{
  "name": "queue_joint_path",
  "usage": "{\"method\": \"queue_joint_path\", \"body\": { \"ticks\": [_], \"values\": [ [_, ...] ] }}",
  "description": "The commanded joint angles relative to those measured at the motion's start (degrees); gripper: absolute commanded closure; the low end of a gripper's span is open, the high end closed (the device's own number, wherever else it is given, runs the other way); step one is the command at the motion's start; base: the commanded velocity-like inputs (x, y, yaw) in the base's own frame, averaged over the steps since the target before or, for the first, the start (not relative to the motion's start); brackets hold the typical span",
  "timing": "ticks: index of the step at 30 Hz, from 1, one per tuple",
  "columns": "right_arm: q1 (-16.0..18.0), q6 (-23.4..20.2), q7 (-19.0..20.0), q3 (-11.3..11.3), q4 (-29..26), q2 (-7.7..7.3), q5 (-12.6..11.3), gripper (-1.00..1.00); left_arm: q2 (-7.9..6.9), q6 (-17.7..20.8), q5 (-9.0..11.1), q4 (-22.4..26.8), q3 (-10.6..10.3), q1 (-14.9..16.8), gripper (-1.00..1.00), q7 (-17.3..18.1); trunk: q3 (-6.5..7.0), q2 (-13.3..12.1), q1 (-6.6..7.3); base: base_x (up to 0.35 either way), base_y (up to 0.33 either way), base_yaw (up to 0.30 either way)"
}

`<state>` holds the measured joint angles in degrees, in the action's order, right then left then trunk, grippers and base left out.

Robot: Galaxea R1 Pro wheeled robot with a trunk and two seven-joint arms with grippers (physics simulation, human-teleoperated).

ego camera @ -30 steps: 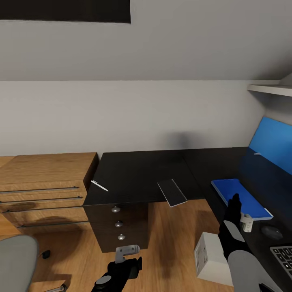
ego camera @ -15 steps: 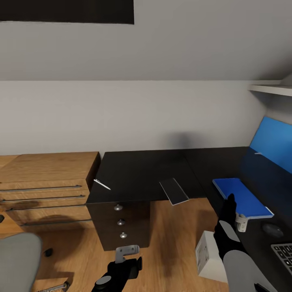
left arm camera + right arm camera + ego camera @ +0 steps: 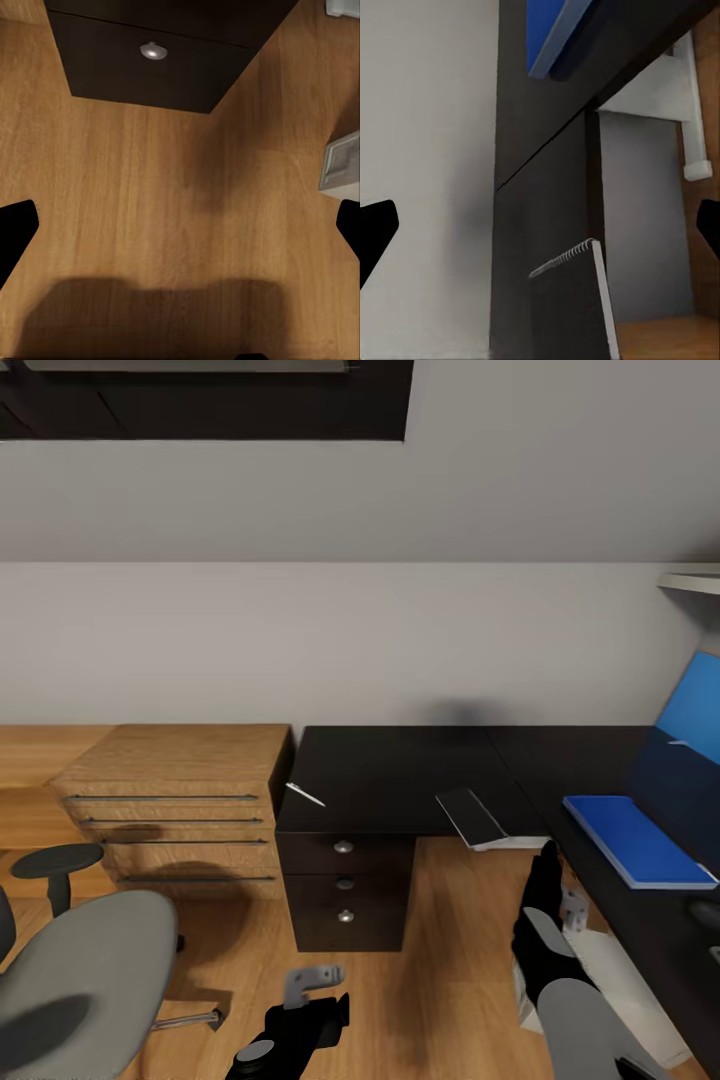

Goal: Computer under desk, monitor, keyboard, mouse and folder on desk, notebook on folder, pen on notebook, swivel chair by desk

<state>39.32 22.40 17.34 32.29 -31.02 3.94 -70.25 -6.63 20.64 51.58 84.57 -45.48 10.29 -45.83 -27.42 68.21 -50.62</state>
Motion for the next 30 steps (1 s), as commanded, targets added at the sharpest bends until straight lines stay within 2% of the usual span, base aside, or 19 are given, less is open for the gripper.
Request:
{"method": "queue_joint_path", "body": {
  "ticks": [1,5,7,12,19,20,22,25,30],
  "values": [
    [0.05,-0.18,0.49,-0.31,0.15,0.02,-0.60,-1.00,-0.03,0.15,0.26,0.08,-0.11,0.08,-1.00,-0.40,-0.05,0.04,0.01,-0.080,0.069,0.055],
    [0.05,-1.39,0.50,-2.55,0.47,-0.13,-0.64,-1.00,0.00,0.16,0.30,0.09,0.02,0.08,-1.00,-0.40,-0.02,0.04,0.01,-0.047,0.041,0.032],
    [0.05,-4.30,0.50,-4.05,0.62,-0.34,-0.61,-1.00,0.04,0.12,0.34,0.23,0.59,0.08,-1.00,-0.40,-0.01,0.04,0.01,-0.014,0.012,0.009],
    [0.01,-9.13,0.44,-4.69,0.71,-0.71,-0.59,-1.00,0.53,0.17,0.43,0.31,2.36,0.09,-1.00,-0.40,-0.55,1.25,-0.65,-0.004,0.004,0.003],
    [-0.71,-12.57,0.26,-4.87,0.72,-1.07,0.21,-1.00,0.69,0.19,0.48,0.25,2.81,0.08,-1.00,-0.44,-1.80,4.05,-2.19,0.000,0.000,0.000],
    [-0.88,-13.20,0.26,-4.89,0.70,-1.10,0.66,-1.00,0.68,0.19,0.49,0.25,2.82,0.08,-1.00,-0.45,-1.98,4.45,-2.41,0.000,0.000,0.000],
    [-1.53,-15.72,0.21,-4.92,0.61,-1.37,3.03,-1.00,0.70,0.19,0.48,0.25,2.83,0.08,-1.00,-0.47,-2.34,5.26,-2.85,0.000,0.000,0.000],
    [-2.63,-19.51,0.17,-4.91,0.35,-1.95,8.35,-1.00,0.69,0.19,0.48,0.20,2.84,0.10,-1.00,-0.48,-2.88,6.46,-3.51,0.000,0.000,0.000],
    [-3.22,-20.95,0.24,-4.81,0.21,-2.22,11.00,-1.00,0.70,0.19,0.52,0.12,2.85,0.08,-1.00,-0.49,-3.78,8.46,-4.60,0.000,0.000,0.000]
  ]
}}
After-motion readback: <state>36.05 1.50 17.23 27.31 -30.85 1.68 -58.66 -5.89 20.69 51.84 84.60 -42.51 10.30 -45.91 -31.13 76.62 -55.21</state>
